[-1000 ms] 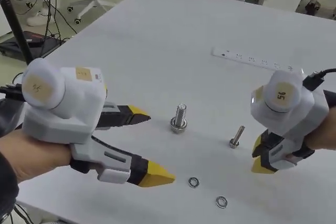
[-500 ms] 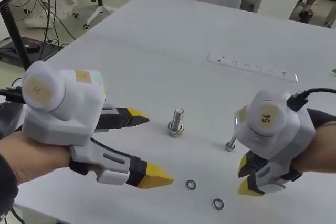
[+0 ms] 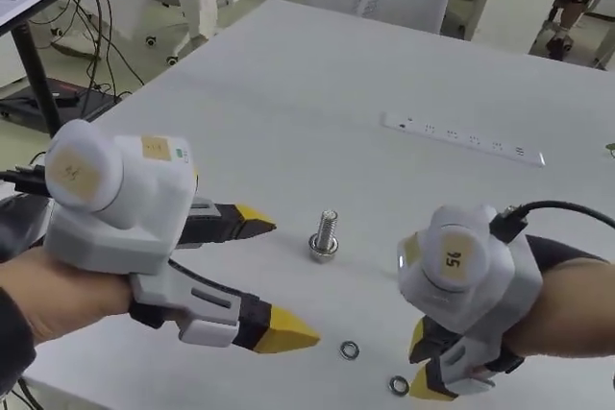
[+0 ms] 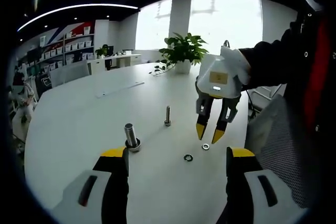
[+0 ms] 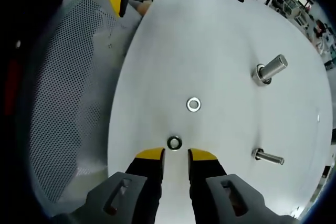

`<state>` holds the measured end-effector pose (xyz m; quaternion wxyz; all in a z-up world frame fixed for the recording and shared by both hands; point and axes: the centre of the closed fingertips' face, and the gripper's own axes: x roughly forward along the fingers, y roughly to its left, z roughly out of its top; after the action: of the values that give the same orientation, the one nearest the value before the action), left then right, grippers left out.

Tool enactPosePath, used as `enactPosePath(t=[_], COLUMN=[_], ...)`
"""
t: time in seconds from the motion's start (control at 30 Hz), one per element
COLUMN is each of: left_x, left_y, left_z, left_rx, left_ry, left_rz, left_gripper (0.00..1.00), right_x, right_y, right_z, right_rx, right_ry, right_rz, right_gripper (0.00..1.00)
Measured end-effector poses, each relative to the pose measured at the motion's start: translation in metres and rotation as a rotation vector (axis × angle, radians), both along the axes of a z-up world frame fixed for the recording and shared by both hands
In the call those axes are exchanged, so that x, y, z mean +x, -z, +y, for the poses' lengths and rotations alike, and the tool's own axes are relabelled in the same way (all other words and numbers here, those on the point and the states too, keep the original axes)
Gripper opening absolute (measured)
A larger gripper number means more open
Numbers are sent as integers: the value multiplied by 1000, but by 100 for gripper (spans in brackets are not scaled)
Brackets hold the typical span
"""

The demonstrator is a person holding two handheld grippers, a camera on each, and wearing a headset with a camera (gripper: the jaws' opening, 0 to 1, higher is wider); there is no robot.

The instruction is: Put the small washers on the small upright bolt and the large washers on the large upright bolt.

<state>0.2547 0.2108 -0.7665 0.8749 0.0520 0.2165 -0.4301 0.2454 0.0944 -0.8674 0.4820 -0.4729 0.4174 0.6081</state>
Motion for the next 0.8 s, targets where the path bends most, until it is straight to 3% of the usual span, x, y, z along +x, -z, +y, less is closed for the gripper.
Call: enactPosePath(t=[0.8], left_x=[-3], left_y=[-1], left_z=[1], left_rx=[1], left_ry=[-17], left_rz=[-9], left_gripper=[75], right_x=[-4], right_y=[10], right_z=[3], right_rx=[-2], right_ry=[-29], right_rz=[-23], right_gripper=[18])
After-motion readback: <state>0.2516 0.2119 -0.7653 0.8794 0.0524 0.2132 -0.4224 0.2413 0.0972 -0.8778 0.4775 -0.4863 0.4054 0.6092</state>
